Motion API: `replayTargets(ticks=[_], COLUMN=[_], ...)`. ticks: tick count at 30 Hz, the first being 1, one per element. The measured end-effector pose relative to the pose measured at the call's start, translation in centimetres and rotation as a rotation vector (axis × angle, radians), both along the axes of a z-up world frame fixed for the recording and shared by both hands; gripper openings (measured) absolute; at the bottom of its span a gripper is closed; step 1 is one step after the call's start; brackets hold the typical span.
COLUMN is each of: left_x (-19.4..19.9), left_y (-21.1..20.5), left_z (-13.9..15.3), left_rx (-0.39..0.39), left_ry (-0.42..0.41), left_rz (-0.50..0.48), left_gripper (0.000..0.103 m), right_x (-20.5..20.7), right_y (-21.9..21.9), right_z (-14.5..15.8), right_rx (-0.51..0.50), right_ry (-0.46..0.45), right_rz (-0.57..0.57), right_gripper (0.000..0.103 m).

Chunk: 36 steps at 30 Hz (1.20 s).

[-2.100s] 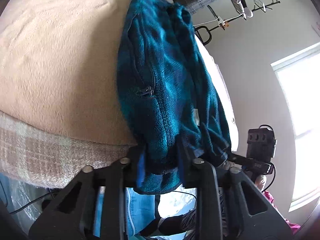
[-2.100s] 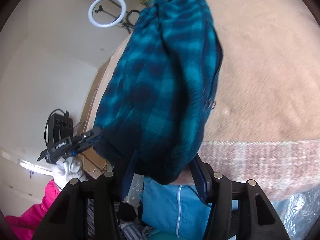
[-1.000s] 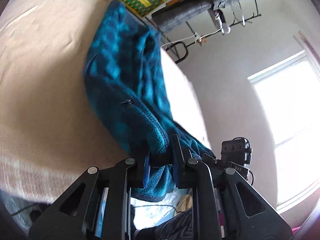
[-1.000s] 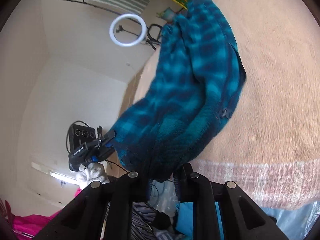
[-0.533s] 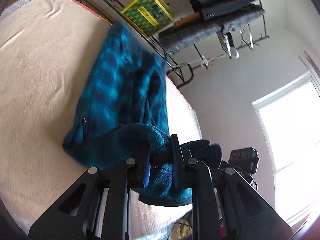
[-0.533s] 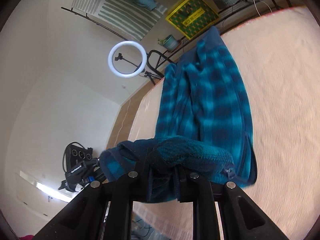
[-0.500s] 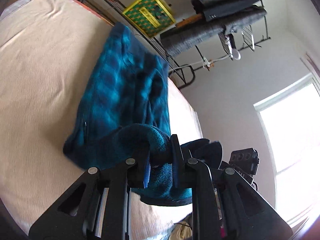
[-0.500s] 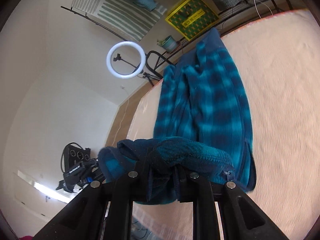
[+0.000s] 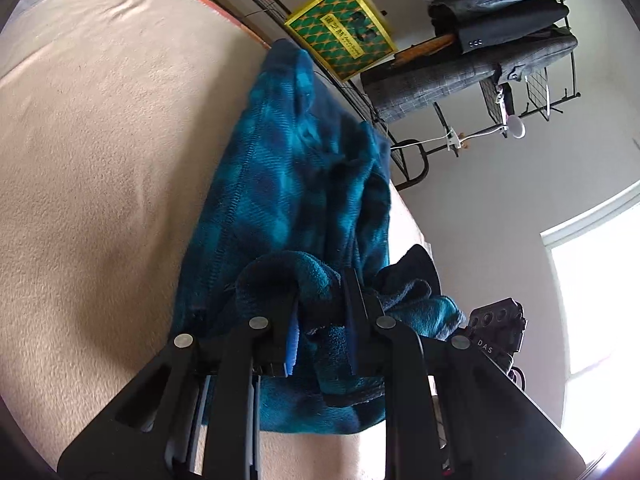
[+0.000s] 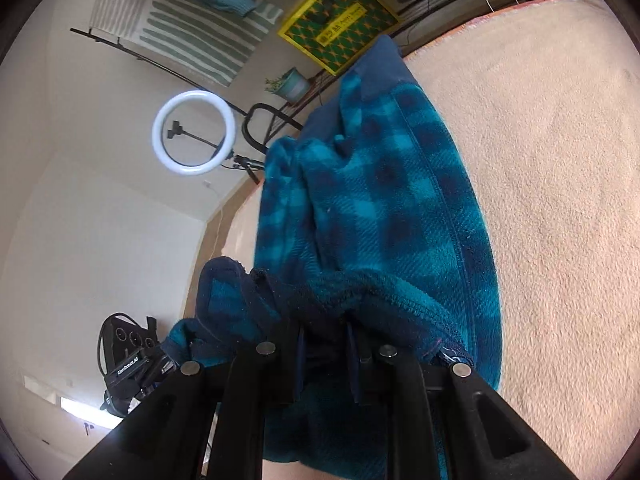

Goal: Fold large clothes
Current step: 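Lay the folded hem onto the jacket and open both tools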

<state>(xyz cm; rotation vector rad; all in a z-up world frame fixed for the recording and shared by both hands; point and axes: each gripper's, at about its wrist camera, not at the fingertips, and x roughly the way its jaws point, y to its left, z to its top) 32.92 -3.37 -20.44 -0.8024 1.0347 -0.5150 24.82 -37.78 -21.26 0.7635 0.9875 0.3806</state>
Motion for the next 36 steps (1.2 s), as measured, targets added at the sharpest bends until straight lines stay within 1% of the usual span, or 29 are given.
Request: replayTargets(ticks=[3,5,6,7,8,9,10,11,12,14,15,18,20,21,23,25,26,27,28,29,30,31,32,34,36], left_x=[0.4,0.6,0.7,0.8,1.0,1.0,0.9,0.8,0.7,0.6,0.5,0.0,-0.7,-1.1,-1.6,-2.2,-2.3,-2.4,-2.4,-2.5,-2.7,-2.8,-3.1,-3.6,-3.6], left_y=[0.0,0.1,0.2,0.3,0.5,0.6,0.8,1.2,1.7,2.3,2.5,2.9,2.5,2.2,1.3,0.2,-0.4,-0.9,-1.3,-1.6,-1.7,-1.6,-1.0,0.3,0.9], left_z=[-0.4,-0.4,-0.3,-0.1,0.1,0.6,1.2,1.8,2.4,3.0,3.1,2.0,1.1,0.7,0.2,-0.4,-0.7,-0.9,-1.1,-1.2,-0.9,-0.6,0.0,0.9,0.6], left_rx=[-0.006,-0.022,-0.036,-0.044,-0.042,-0.024,0.009,0.031,0.044,0.074,0.098,0.126,0.149,0.166,0.195,0.225,0.232,0.241,0.251,0.260,0.262,0.253,0.233,0.220,0.257], left_ry=[0.007,0.009,0.012,0.013,0.008,-0.009,-0.036,-0.065,-0.094,-0.131,-0.140,-0.129,-0.122,-0.120,-0.123,-0.124,-0.122,-0.119,-0.114,-0.113,-0.113,-0.108,-0.094,-0.074,-0.063], left_rz=[-0.003,-0.008,-0.007,-0.005,-0.004,0.000,0.014,0.022,0.025,0.020,0.010,-0.063,-0.113,-0.142,-0.193,-0.231,-0.245,-0.255,-0.263,-0.271,-0.266,-0.257,-0.234,-0.184,-0.151], left_gripper=[0.019,0.022,0.030,0.045,0.053,0.062,0.070,0.071,0.071,0.071,0.071,0.071,0.068,0.064,0.064,0.063,0.059,0.042,0.026,0.024,0.020,0.018,0.018,0.017,0.017], right_x=[0.2,0.2,0.2,0.1,0.0,0.0,-0.2,-0.3,-0.5,-1.0,-1.4,-2.4,-3.5,-3.9,-5.0,-5.9,-6.1,-6.4,-6.6,-6.6,-6.7,-6.9,-7.0,-7.6,-8.1], right_y=[-0.1,-0.2,-0.2,-0.3,-0.5,-0.6,-1.0,-1.4,-1.7,-2.7,-3.2,-3.5,-3.5,-3.4,-3.4,-3.4,-3.3,-3.1,-3.1,-2.8,-2.4,-1.8,-1.5,-1.3,-1.9], right_z=[-0.3,-0.3,-0.3,-0.2,0.0,0.2,0.6,1.0,1.4,2.5,3.2,4.1,3.7,3.4,2.1,0.7,0.3,-0.2,-0.5,-0.6,-0.5,-0.2,0.2,1.3,2.1], right_rx=[0.003,0.008,0.010,0.017,0.027,0.033,0.046,0.055,0.062,0.080,0.051,-0.060,-0.119,-0.138,-0.182,-0.198,-0.196,-0.193,-0.192,-0.193,-0.194,-0.221,-0.236,-0.233,-0.218], right_ry=[0.008,0.002,0.001,-0.005,-0.013,-0.019,-0.034,-0.048,-0.060,-0.098,-0.117,-0.133,-0.118,-0.108,-0.074,-0.035,-0.025,-0.015,-0.011,-0.011,-0.015,-0.027,-0.036,-0.067,-0.088], right_rz=[-0.003,0.003,0.004,0.008,0.013,0.012,0.003,-0.005,-0.013,-0.021,-0.025,-0.005,0.032,0.045,0.071,0.091,0.099,0.113,0.123,0.141,0.156,0.168,0.173,0.162,0.136], right_gripper=[0.016,0.020,0.020,0.024,0.034,0.039,0.055,0.065,0.067,0.067,0.067,0.066,0.064,0.063,0.063,0.063,0.063,0.061,0.051,0.037,0.030,0.016,0.008,0.007,0.006])
